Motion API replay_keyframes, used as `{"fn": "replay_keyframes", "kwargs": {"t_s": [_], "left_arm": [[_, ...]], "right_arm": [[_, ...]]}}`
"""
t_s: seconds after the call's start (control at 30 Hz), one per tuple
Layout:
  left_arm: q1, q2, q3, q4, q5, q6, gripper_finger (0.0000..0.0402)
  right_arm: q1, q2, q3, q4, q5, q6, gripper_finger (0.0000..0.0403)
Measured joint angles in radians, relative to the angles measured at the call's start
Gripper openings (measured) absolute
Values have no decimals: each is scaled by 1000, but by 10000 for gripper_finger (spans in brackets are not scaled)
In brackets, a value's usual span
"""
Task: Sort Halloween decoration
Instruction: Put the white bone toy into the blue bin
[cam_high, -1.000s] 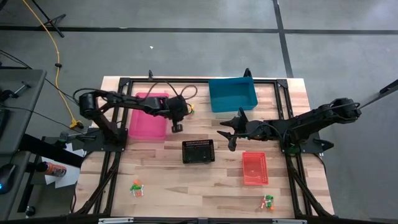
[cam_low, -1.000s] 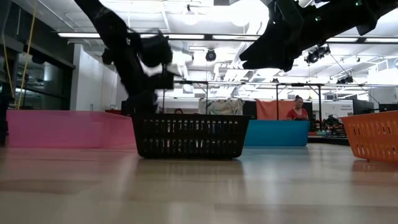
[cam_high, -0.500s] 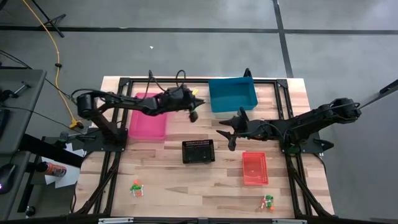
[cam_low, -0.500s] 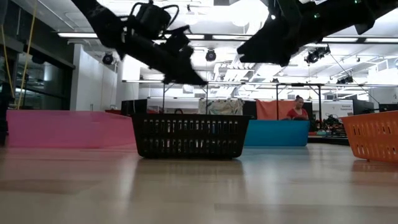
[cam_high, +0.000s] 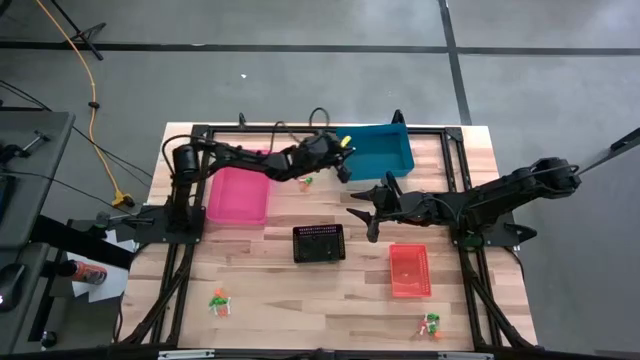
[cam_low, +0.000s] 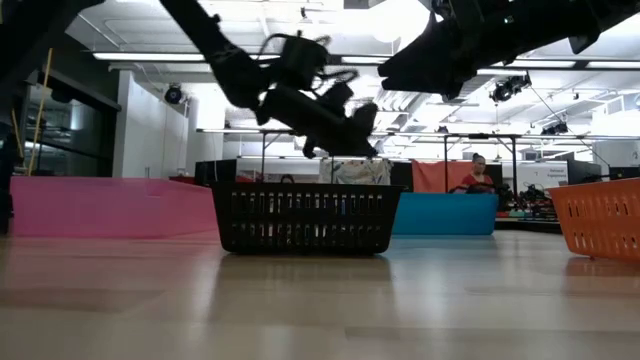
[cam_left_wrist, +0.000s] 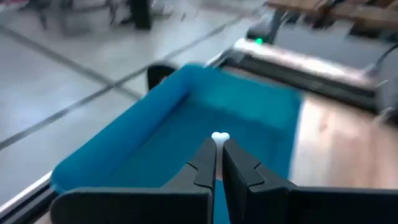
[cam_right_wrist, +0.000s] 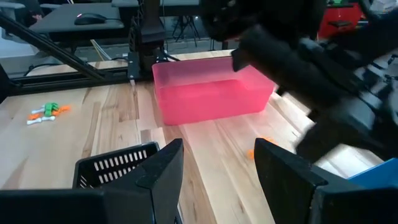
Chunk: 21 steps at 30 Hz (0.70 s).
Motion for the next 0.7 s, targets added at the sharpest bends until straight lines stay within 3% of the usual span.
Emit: {"fn": "replay_keyframes", "kwargs": {"t_s": [0.2,0.47,0.7], "left_arm": [[18,56,118,-140,-19,3,1],[28,65,118,-165,-20,25,2],[29,65,118,-165,-19,26,39]], "right_arm": [[0,0,0,-19,-3,9,193],[0,0,0,-18,-3,26,193],[0,0,0,-19,-3,26,193]]}}
